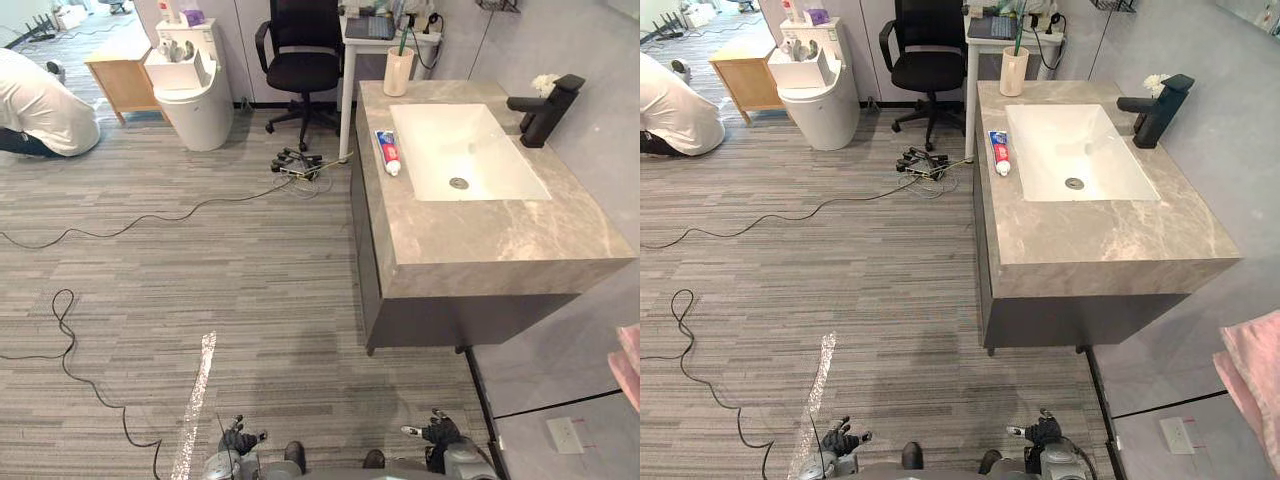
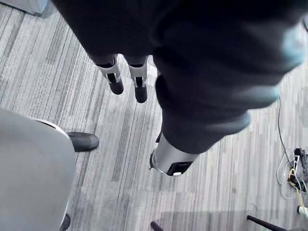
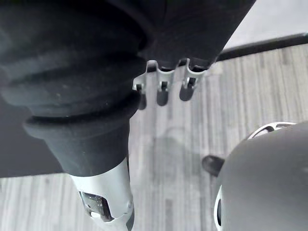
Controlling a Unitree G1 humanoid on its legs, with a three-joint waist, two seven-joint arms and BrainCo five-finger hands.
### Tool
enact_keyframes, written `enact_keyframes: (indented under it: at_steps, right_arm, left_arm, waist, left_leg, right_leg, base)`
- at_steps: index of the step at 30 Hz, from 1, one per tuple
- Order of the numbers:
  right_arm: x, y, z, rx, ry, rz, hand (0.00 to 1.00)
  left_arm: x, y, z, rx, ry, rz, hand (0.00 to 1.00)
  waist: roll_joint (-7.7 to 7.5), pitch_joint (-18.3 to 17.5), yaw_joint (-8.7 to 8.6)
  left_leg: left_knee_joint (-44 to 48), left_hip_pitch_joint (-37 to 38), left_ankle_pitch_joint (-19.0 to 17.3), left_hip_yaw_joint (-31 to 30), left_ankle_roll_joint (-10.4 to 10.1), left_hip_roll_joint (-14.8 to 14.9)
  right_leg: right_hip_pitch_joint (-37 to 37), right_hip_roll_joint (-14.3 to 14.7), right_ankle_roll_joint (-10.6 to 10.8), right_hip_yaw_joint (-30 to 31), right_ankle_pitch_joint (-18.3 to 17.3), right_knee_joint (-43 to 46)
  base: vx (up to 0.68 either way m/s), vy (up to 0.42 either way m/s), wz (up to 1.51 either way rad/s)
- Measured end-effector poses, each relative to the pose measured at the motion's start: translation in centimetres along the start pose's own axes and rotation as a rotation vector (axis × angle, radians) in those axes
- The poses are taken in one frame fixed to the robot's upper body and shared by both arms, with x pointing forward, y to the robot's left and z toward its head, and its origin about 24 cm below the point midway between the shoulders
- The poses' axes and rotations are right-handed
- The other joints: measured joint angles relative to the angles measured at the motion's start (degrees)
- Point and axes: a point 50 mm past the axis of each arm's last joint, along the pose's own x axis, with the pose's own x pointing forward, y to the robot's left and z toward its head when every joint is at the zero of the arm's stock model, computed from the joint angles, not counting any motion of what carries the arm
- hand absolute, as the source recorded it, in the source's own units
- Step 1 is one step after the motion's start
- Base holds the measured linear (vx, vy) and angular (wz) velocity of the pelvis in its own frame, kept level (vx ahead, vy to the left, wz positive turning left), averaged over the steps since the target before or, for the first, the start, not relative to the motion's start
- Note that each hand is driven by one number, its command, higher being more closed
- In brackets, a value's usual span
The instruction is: Organize washtable
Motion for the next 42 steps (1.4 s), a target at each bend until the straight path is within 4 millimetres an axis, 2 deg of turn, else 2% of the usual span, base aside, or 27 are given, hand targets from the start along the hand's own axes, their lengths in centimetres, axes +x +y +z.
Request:
enact_keyframes:
  at_steps: [8, 9, 14, 21, 22, 24, 25, 26, 27, 29, 30, 31, 32, 33, 34, 35, 36, 37, 38, 39, 40, 41, 42]
  right_arm:
    - [-0.2, 0.4, -0.6, -0.035, 0.011, 0.015, 0.0]
    - [-0.2, 0.8, -1.0, -0.072, 0.028, 0.035, 0.0]
    - [-0.2, 0.8, -1.0, -0.071, 0.029, 0.035, 0.0]
    - [-0.2, 0.2, -1.3, 0.032, 0.047, 0.02, 0.0]
    - [-0.1, -0.2, -1.2, 0.082, 0.05, 0.004, 0.0]
    - [0.1, -1.0, -0.9, 0.158, 0.048, -0.026, 0.0]
    - [0.2, -2.0, -0.8, 0.192, 0.048, -0.055, 0.0]
    - [0.2, -2.5, -0.7, 0.199, 0.046, -0.073, 0.0]
    - [0.4, -3.5, -0.2, 0.2, 0.032, -0.104, 0.0]
    - [0.5, -4.0, 0.4, 0.195, 0.011, -0.114, 0.0]
    - [0.6, -4.4, 1.0, 0.191, -0.005, -0.121, 0.0]
    - [0.6, -4.0, 1.3, 0.195, -0.012, -0.112, 0.0]
    - [0.6, -3.9, 1.5, 0.198, -0.016, -0.108, 0.0]
    - [0.6, -3.2, 1.3, 0.203, -0.01, -0.094, 0.0]
    - [0.6, -2.5, 1.6, 0.215, -0.013, -0.079, 0.0]
    - [0.5, -2.5, 1.3, 0.225, -0.009, -0.083, 0.0]
    - [0.5, -2.2, 1.2, 0.224, -0.007, -0.076, 0.0]
    - [0.3, -1.8, 0.6, 0.221, 0.012, -0.068, 0.0]
    - [0.3, -1.6, 0.1, 0.216, 0.027, -0.063, 0.0]
    - [0.3, -1.4, 0.1, 0.216, 0.031, -0.057, 0.0]
    - [0.3, -1.2, 0.2, 0.21, 0.031, -0.051, 0.0]
    - [0.4, -1.1, 0.9, 0.18, 0.009, -0.043, 0.0]
    - [0.4, -1.1, 1.1, 0.17, 0.002, -0.04, 0.0]
  left_arm:
    - [0.0, 0.0, 0.0, 0.002, 0.0, 0.001, 0.0]
    - [0.0, -0.1, -0.4, 0.033, 0.015, -0.004, 0.0]
    - [0.0, -0.1, -0.4, 0.033, 0.015, -0.004, 0.0]
    - [0.0, -0.1, -0.2, 0.029, 0.01, -0.004, 0.0]
    - [0.1, -0.2, 0.0, 0.026, 0.004, -0.007, 0.0]
    - [0.4, -0.6, 1.3, 0.023, -0.026, -0.014, 0.0]
    - [0.5, -1.0, 1.7, -0.002, -0.036, -0.02, 0.0]
    - [0.5, -1.2, 1.8, -0.011, -0.041, -0.023, 0.0]
    - [0.6, -1.2, 2.0, -0.027, -0.041, -0.013, 0.0]
    - [0.5, -1.2, 1.9, -0.042, -0.038, -0.008, 0.0]
    - [0.6, -0.9, 1.9, -0.06, -0.035, 0.003, 0.0]
    - [0.6, -0.9, 1.9, -0.06, -0.035, 0.006, 0.0]
    - [0.6, -0.7, 2.1, -0.067, -0.039, 0.011, 0.0]
    - [0.7, 0.1, 2.3, -0.077, -0.042, 0.034, 0.0]
    - [0.8, 1.0, 2.6, -0.112, -0.055, 0.064, 0.0]
    - [0.9, 1.0, 2.6, -0.1, -0.038, 0.075, 0.0]
    - [0.8, 1.2, 2.2, -0.081, -0.027, 0.081, 0.0]
    - [0.7, 1.7, 1.9, -0.058, -0.023, 0.09, 0.0]
    - [0.8, 1.7, 1.8, -0.06, -0.015, 0.094, 0.0]
    - [0.8, 2.0, 1.7, -0.05, -0.009, 0.099, 0.0]
    - [0.7, 2.2, 1.5, -0.04, 0.0, 0.103, 0.0]
    - [0.6, 2.4, 1.1, -0.027, 0.013, 0.104, 0.0]
    - [0.6, 2.6, 0.9, -0.02, 0.017, 0.109, 0.0]
  waist:
    - [-0.01, -0.11, 0.0]
    - [-0.45, -1.63, 0.05]
    - [-0.43, -1.62, 0.03]
    - [-0.13, -1.37, 0.02]
    - [0.01, -0.76, -0.11]
    - [0.44, 2.15, -0.35]
    - [1.5, 3.45, -0.4]
    - [2.2, 3.97, -0.19]
    - [2.79, 4.89, -0.02]
    - [3.25, 5.12, -0.16]
    - [4.08, 5.11, 0.03]
    - [3.57, 5.19, 0.19]
    - [2.7, 5.13, -0.18]
    - [0.51, 5.28, -0.28]
    - [1.15, 5.69, 1.22]
    - [1.63, 5.68, 0.02]
    - [1.33, 5.49, -0.07]
    - [0.42, 5.51, -0.04]
    - [0.29, 5.52, 0.17]
    - [0.06, 5.63, 0.13]
    - [-0.36, 5.83, 0.14]
    - [-0.88, 6.39, -0.01]
    - [-1.07, 6.55, -0.2]
  left_leg:
    - [-0.06, -0.3, -0.01, -0.58, 0.07, -0.3]
    - [-0.11, 0.67, 0.02, -1.41, 0.49, -1.04]
    - [-0.11, 0.62, 0.02, -1.38, 0.49, -1.03]
    - [-0.02, -2.08, 0.3, -2.65, 0.22, -1.25]
    - [0.67, -3.94, 1.1, -3.11, -0.19, -1.6]
    - [6.01, -8.86, 0.99, -0.13, -0.22, -1.95]
    - [10.83, -11.9, -1.91, 7.1, -0.91, -0.87]
    - [12.87, -13.04, -3.08, 10.75, -0.25, 0.02]
    - [17.57, -14.42, -5.78, 19.42, 1.8, 2.91]
    - [20.07, -14.53, -7.84, 23.03, 2.77, 4.13]
    - [20.92, -14.26, -9.44, 23.2, 5.35, 3.57]
    - [20.2, -14.45, -9.59, 22.75, 5.26, 2.44]
    - [19.92, -14.5, -13.6, 25.58, 0.81, 2.04]
    - [23.49, -14.67, -15.92, 28.52, -0.36, 3.12]
    - [31.14, -15.17, -17.35, 26.52, 5.97, 8.62]
    - [29.53, -15.08, -14.47, 24.96, 3.21, 9.42]
    - [27.34, -13.96, -14.51, 25.33, 3.14, 8.15]
    - [25.9, -13.34, -14.38, 24.9, 3.36, 5.63]
    - [26.27, -13.16, -15.68, 24.65, 4.43, 4.43]
    - [26.16, -12.75, -16.17, 24.63, 4.7, 3.66]
    - [25.47, -11.88, -16.53, 24.75, 4.83, 2.49]
    - [23.58, -9.5, -16.6, 24.72, 4.9, 1.19]
    - [22.84, -8.5, -16.6, 24.37, 4.91, 1.06]
  right_leg:
    - [0.19, 0.16, 0.33, 1.49, 0.21, -1.01]
    - [2.98, 0.67, 0.72, 1.35, 1.44, -4.06]
    - [2.97, 0.67, 0.72, 1.33, 1.44, -4.1]
    - [1.4, 0.14, 0.32, -1.62, 1.73, -3.96]
    - [0.45, -0.49, 0.32, -3.52, 1.76, -3.48]
    - [-0.02, -2.74, 0.56, -8.69, 1.49, -1.53]
    - [-0.13, -3.78, 0.51, -12.3, 1.29, -0.28]
    - [-0.17, -4.33, 0.64, -13.5, 0.9, 0.68]
    - [-0.13, -6.79, 1.71, -15.99, -0.62, 3.9]
    - [0.22, -8.39, 3.24, -16.89, -1.84, 6.56]
    - [0.64, -8.88, 4.13, -17.27, -2.45, 8.24]
    - [0.82, -9.46, 4.48, -17.5, -2.72, 7.96]
    - [1.3, -10.22, 4.62, -17.99, -2.58, 5.57]
    - [0.92, -11.96, 4.27, -18.11, -1.52, 4.21]
    - [1.1, -12.96, 7.0, -18.7, -0.13, 6.16]
    - [2.21, -12.45, 8.41, -18.96, 0.39, 5.74]
    - [2.07, -13.35, 8.45, -18.96, 0.46, 4.8]
    - [2.12, -14.55, 8.77, -18.84, 1.24, 4.4]
    - [1.9, -16.65, 10.0, -18.83, 1.03, 7.7]
    - [1.41, -18.21, 10.2, -18.79, 0.45, 10.11]
    - [-0.31, -20.96, 8.85, -18.32, -0.31, 15.5]
    - [-4.53, -24.08, 1.88, -14.07, -1.38, 26.22]
    - [-6.1, -23.69, 1.79, -11.23, -1.82, 30.01]
  base:
    - [-0.03, 0.01, 0.02]
    - [0.0, 0.0, 0.0]
    - [0.0, 0.0, 0.0]
    - [0.0, 0.003, 0.19]
    - [-0.02, 0.04, 0.92]
    - [-0.05, 0.066, 1.32]
    - [-0.07, 0.1, 1.18]
    - [-0.11, 0.227, 1.36]
    - [-0.05, 0.201, 0.89]
    - [-0.03, 0.198, 0.52]
    - [-0.04, 0.19, 0.27]
    - [-0.07, 0.316, 0.41]
    - [-0.05, 0.275, 0.48]
    - [-0.04, 0.27, 0.24]
    - [0.0, 0.223, 0.27]
    - [-0.01, 0.222, 0.22]
    - [0.0, 0.257, 0.48]
    - [0.02, 0.2, 0.3]
    - [0.05, 0.178, 0.26]
    - [0.05, 0.139, 0.14]
    - [0.06, 0.179, 0.02]
    - [0.05, 0.16, 0.01]
    - [0.09, 0.129, 0.11]
